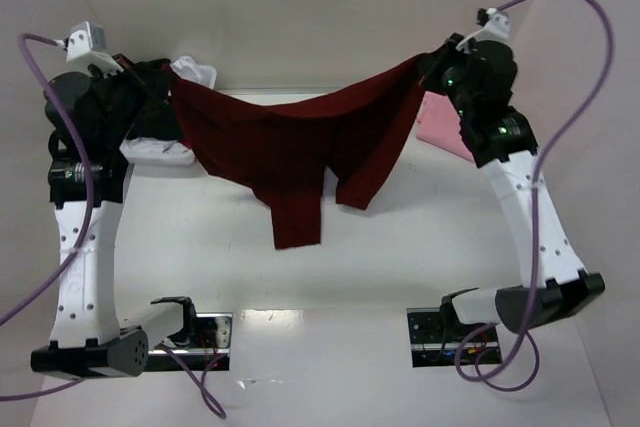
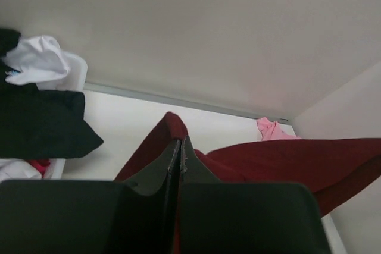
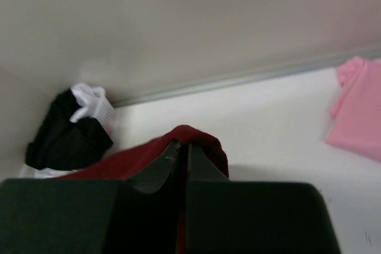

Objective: Fold and stack the t-shirts
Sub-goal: Flatten out the tshirt

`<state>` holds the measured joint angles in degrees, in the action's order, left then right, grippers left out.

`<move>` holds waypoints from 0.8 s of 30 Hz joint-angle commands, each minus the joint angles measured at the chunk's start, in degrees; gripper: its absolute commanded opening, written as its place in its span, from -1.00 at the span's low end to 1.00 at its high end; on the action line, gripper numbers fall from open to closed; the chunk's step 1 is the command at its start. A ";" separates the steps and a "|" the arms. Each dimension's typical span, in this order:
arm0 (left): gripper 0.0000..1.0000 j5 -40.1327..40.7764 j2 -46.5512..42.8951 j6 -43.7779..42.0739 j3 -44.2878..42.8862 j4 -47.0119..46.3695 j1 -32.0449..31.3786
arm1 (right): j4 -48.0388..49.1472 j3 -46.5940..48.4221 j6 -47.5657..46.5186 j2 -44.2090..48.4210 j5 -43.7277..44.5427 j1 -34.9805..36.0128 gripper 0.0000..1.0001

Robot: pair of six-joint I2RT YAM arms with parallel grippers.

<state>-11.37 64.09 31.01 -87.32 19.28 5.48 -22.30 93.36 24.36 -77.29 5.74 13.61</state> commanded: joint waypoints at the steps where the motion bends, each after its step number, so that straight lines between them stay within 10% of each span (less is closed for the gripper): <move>1: -1.00 -0.10 -6.92 -6.09 -8.78 3.29 0.15 | 0.97 7.13 -3.66 10.69 0.59 -0.25 -1.00; 13: -1.00 4.88 -14.31 -7.54 -33.43 11.50 0.15 | -9.73 20.69 -5.56 23.71 2.26 -0.25 -1.00; 24: -1.00 7.43 6.81 -7.90 -45.22 9.02 0.15 | -14.26 11.25 -1.25 20.83 12.18 -0.25 -1.00</move>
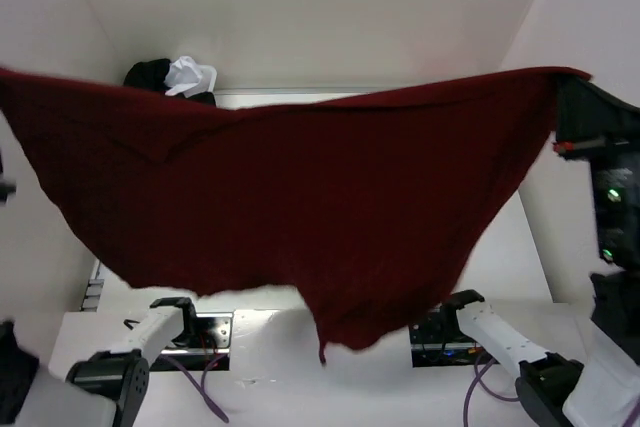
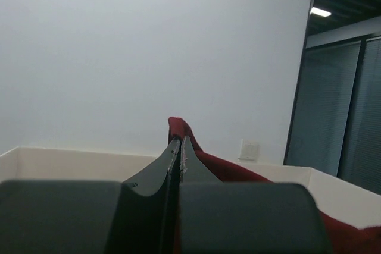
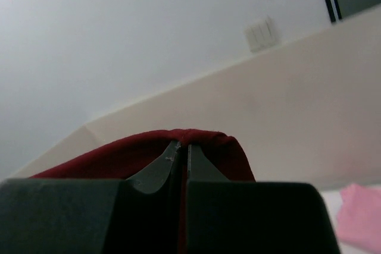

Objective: Fold and stack the t-shirts
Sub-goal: Flatten out the tshirt

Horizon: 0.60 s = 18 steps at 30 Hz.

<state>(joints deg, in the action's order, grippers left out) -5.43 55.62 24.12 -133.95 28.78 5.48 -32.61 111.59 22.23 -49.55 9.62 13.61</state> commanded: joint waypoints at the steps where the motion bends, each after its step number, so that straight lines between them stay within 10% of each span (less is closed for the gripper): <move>1: -1.00 -0.69 18.68 -0.49 1.41 -1.05 0.15 | -3.44 -9.72 0.89 -7.69 9.13 -0.25 -1.00; 11: -1.00 -9.54 33.38 -2.58 24.18 -14.71 -4.85 | 6.16 -37.90 9.85 -14.59 12.09 -1.39 -1.00; 18: -1.00 -4.12 56.70 -7.51 22.22 -15.89 -15.32 | 12.27 -46.64 13.72 -24.24 10.01 -6.80 -1.00</move>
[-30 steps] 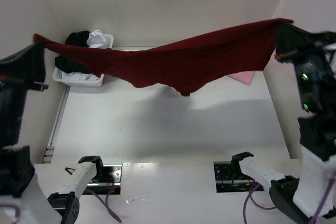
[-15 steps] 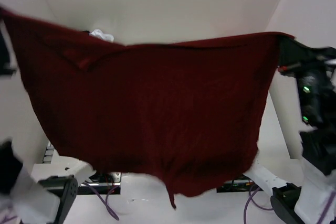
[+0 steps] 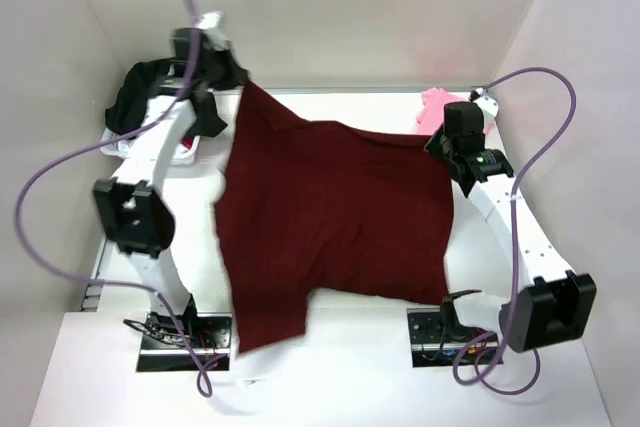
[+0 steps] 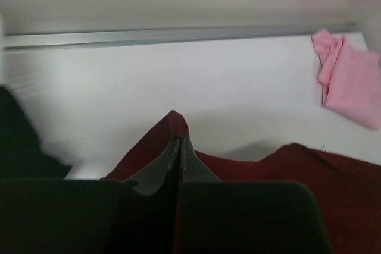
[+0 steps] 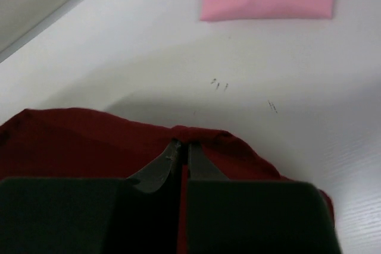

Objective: Fold and stack the t-shirts
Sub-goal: Flatten out the tshirt

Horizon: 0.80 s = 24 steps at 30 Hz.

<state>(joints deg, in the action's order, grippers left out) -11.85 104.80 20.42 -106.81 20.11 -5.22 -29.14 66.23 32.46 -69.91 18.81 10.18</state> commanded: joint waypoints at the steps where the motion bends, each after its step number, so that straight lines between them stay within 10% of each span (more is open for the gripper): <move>1: -1.00 2.70 10.06 -3.24 -6.95 -7.85 -4.62 | 10.23 -1.62 3.48 -6.42 -0.62 -4.79 -1.00; 13: -1.00 7.43 43.50 4.66 -50.86 -0.25 -1.57 | 21.50 13.11 0.32 -33.32 -4.83 -8.97 -1.00; 24: -1.00 1.96 41.89 1.35 -52.14 6.23 0.39 | 20.27 35.59 -2.35 -48.62 -3.78 -11.40 -1.00</move>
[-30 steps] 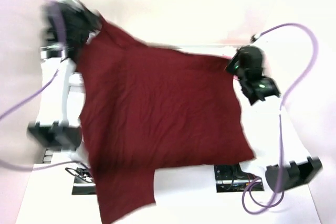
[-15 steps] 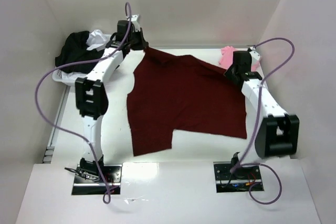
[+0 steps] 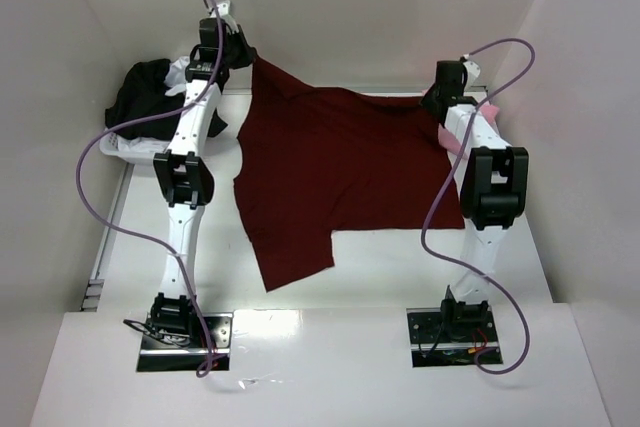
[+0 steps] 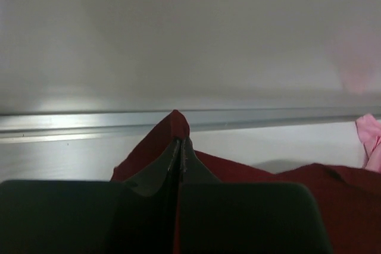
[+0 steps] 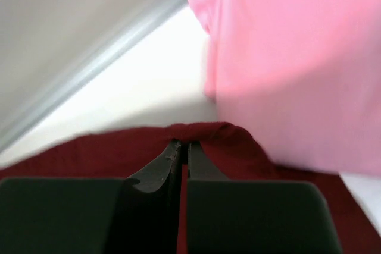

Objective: Fold and stack the t-shirts
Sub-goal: Flatten out the tshirt, then fold the flattened tshirt in 1/3 of the way

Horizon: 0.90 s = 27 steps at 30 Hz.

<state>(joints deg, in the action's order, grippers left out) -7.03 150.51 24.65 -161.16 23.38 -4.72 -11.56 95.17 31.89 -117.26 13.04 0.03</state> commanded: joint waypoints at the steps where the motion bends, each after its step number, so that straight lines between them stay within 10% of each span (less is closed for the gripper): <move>1: -1.00 -3.34 -5.15 -3.95 4.54 3.80 -0.35 | 2.68 7.73 -2.09 -2.15 1.99 -1.50 -1.00; 27: -1.00 -5.98 -38.38 -3.30 54.30 2.99 -4.33 | -2.24 10.44 -6.14 -5.45 -9.79 -5.48 -1.00</move>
<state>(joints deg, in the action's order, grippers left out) -11.77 117.04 19.85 -113.24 27.08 -8.68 -13.68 108.87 26.97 -127.35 4.47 -4.80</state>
